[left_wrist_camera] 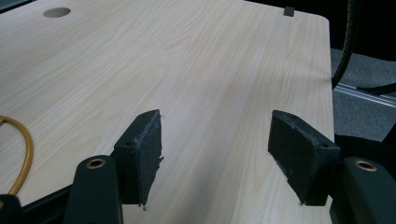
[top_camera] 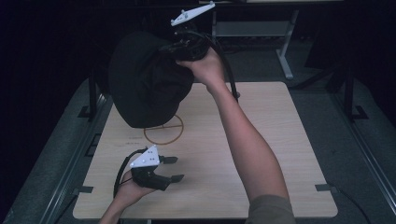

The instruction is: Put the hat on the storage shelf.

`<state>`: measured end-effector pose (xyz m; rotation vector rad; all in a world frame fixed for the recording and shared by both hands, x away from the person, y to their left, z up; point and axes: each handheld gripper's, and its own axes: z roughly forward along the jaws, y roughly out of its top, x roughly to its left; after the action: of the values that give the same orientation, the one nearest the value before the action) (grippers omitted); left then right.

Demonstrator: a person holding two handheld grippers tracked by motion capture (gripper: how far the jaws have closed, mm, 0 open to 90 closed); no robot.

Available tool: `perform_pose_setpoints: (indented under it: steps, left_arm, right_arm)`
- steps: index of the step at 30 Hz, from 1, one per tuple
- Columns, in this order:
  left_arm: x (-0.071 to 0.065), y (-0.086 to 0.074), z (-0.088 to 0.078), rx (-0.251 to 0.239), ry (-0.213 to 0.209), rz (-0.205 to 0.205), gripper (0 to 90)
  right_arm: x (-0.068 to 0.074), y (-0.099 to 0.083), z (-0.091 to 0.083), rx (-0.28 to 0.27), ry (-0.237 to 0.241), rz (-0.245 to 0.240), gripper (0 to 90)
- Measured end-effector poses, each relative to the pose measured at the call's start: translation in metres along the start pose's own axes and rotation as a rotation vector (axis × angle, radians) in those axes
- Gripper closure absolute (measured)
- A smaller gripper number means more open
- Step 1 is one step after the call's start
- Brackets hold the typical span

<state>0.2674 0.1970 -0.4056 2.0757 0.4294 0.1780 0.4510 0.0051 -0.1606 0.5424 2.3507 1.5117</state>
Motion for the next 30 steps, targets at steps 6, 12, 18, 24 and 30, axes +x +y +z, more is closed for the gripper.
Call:
perform_pose_setpoints:
  steps: [6,12,18,24,30]
  left_arm:
    - [0.002,-0.001,0.000,0.000,-0.003,-0.011,34.5]
    - [0.004,-0.002,0.000,-0.005,0.000,-0.016,34.5]
    - [0.004,-0.001,0.000,0.002,0.004,-0.003,34.5]
    - [0.004,-0.001,-0.001,-0.006,0.003,-0.005,34.5]
    - [0.003,-0.001,0.001,-0.010,-0.001,-0.008,34.5]
  right_arm:
    - [-0.003,0.009,0.015,0.024,-0.001,-0.007,87.1]
    - [-0.004,0.011,0.028,0.039,0.002,0.011,87.1]
    - [-0.005,0.015,0.043,0.065,0.003,0.001,87.1]
    - [-0.006,0.018,0.056,0.091,-0.008,0.003,87.1]
    - [-0.007,0.019,0.067,0.104,-0.012,0.006,87.3]
